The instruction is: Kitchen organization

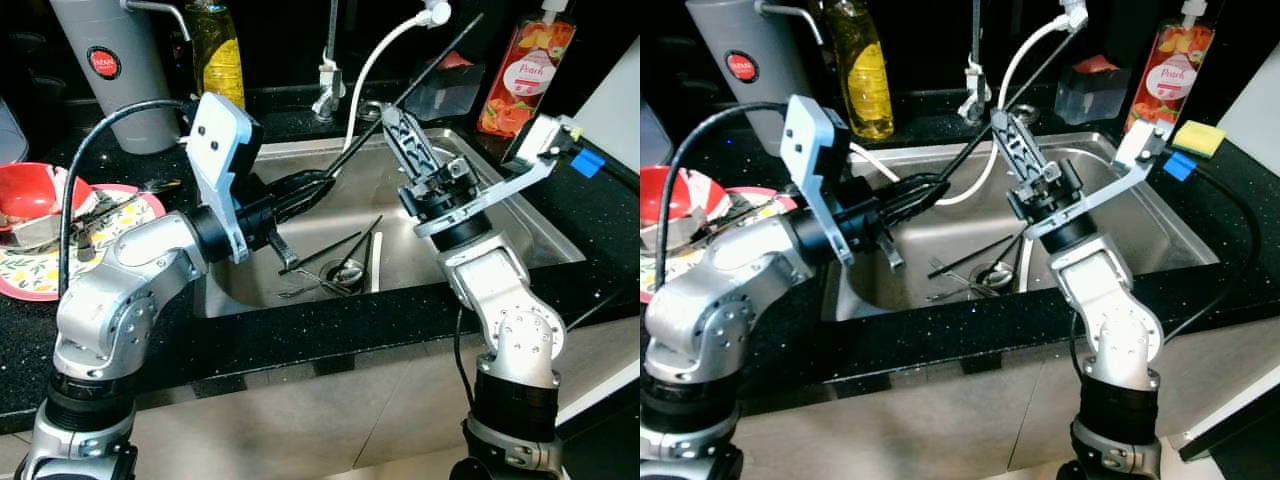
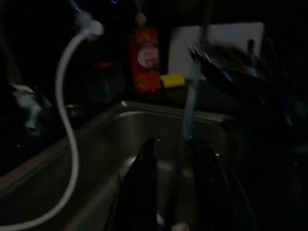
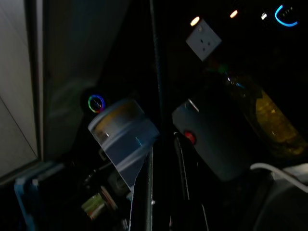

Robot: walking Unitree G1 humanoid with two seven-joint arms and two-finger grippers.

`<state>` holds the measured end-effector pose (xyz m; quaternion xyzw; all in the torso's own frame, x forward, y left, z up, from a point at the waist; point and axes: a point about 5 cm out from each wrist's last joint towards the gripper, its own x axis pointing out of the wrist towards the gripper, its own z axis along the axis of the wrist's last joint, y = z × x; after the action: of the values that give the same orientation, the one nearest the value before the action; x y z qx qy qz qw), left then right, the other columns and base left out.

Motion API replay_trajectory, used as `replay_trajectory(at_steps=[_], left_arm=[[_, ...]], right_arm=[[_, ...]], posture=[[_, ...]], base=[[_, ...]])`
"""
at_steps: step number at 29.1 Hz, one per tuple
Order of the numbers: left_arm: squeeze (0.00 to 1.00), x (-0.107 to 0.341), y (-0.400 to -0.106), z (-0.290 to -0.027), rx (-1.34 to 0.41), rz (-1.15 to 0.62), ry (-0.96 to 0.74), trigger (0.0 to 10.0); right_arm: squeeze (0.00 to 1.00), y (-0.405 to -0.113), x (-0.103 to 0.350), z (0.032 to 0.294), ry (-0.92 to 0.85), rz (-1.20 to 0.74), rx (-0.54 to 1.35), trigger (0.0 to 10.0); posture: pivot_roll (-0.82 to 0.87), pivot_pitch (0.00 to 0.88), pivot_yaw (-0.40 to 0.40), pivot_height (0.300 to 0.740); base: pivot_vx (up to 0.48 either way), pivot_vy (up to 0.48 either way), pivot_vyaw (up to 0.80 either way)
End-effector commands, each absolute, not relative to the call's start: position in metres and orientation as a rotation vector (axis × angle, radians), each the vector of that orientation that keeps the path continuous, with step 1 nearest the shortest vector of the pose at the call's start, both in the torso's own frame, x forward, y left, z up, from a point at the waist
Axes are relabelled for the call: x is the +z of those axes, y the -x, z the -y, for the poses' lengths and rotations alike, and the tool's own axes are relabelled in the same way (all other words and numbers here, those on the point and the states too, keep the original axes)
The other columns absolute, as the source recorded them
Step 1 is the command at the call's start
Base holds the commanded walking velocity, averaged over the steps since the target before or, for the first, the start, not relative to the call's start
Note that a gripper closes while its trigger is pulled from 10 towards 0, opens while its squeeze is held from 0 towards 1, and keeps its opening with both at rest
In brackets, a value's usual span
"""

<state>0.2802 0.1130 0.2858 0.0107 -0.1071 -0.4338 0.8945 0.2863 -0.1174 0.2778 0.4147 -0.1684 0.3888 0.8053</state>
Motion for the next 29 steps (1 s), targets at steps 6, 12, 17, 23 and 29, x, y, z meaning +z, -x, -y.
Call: replay_trajectory(at_steps=[6,12,17,23,29], left_arm=[[0.00,0.294,-0.277,-0.119,-0.892,0.262,0.013,10.0],[0.00,0.262,-0.292,-0.126,-0.778,0.017,-0.079,10.0],[0.00,0.247,-0.300,-0.128,-0.724,-0.127,-0.080,10.0],[0.00,0.241,-0.294,-0.121,-0.774,-0.173,-0.104,10.0],[0.00,0.241,-0.294,-0.120,-0.767,-0.180,-0.134,10.0]], right_arm=[[0.00,-0.296,0.269,0.122,-0.838,0.332,0.715,10.0],[0.00,-0.329,0.238,0.142,-0.668,0.194,0.346,10.0],[0.00,-0.338,0.222,0.145,-0.412,0.120,0.217,10.0],[1.00,-0.340,0.204,0.136,-0.234,0.068,0.185,10.0],[0.00,-0.338,0.211,0.133,-0.136,0.170,0.163,10.0]], posture=[[0.06,0.000,0.004,0.740],[0.07,0.000,0.002,0.740],[0.07,0.000,0.002,0.740],[0.07,0.000,0.002,0.740],[0.07,0.000,0.005,0.740]], base=[[0.000,0.000,0.00],[0.000,0.000,0.00],[0.000,0.000,0.00],[0.000,0.000,0.00],[0.000,0.000,0.00]])
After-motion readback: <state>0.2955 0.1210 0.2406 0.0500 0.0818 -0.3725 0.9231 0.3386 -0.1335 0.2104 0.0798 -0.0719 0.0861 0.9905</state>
